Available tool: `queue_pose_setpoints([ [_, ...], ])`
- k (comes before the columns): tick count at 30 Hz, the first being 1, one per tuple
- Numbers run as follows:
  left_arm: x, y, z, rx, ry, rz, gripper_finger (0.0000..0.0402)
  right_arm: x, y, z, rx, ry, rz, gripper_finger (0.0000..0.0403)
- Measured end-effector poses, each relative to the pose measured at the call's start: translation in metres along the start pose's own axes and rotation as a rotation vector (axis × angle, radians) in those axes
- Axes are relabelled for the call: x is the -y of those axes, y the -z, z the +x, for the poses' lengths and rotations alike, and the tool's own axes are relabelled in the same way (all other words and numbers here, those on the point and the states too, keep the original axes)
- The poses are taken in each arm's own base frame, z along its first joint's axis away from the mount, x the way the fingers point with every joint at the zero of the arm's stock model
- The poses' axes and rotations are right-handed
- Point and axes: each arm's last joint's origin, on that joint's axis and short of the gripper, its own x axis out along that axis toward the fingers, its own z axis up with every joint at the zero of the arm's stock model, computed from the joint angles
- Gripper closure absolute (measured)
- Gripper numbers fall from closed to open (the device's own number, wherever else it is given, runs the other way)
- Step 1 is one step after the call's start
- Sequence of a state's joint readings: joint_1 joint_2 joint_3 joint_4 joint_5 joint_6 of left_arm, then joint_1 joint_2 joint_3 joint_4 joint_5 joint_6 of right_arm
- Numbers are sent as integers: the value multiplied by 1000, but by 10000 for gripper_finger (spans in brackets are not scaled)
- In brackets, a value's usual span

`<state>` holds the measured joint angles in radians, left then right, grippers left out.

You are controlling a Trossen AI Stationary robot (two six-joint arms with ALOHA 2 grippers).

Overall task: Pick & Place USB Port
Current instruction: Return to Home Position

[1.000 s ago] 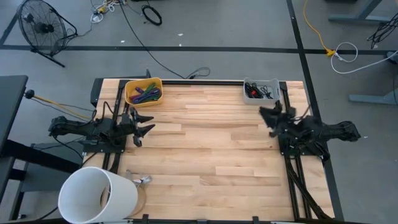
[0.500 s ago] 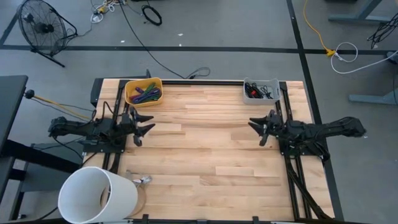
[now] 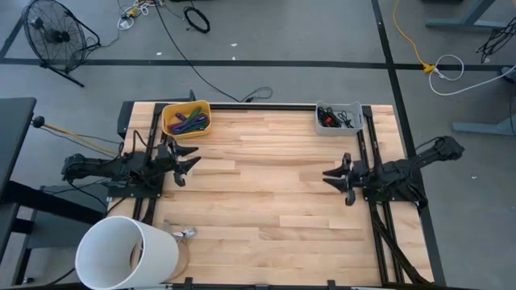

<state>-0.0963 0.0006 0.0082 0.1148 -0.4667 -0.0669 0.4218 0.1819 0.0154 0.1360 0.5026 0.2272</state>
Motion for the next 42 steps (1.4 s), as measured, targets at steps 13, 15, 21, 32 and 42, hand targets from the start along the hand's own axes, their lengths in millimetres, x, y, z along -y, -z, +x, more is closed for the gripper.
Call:
queue_pose_setpoints([
  [13,2,0,-1,-2,17,-2,220,-4,8,-2,-76,-54,-37,289],
  [15,2,0,-1,-3,25,-3,220,-4,8,-2,-77,-55,-37,289],
  [21,4,0,-1,-5,45,-5,220,0,7,0,-72,-19,-36,289],
  [32,8,1,-3,-12,96,-11,220,14,2,5,-28,126,-21,289],
  [42,10,1,-4,-14,112,-12,220,28,-1,7,-2,258,-14,289],
])
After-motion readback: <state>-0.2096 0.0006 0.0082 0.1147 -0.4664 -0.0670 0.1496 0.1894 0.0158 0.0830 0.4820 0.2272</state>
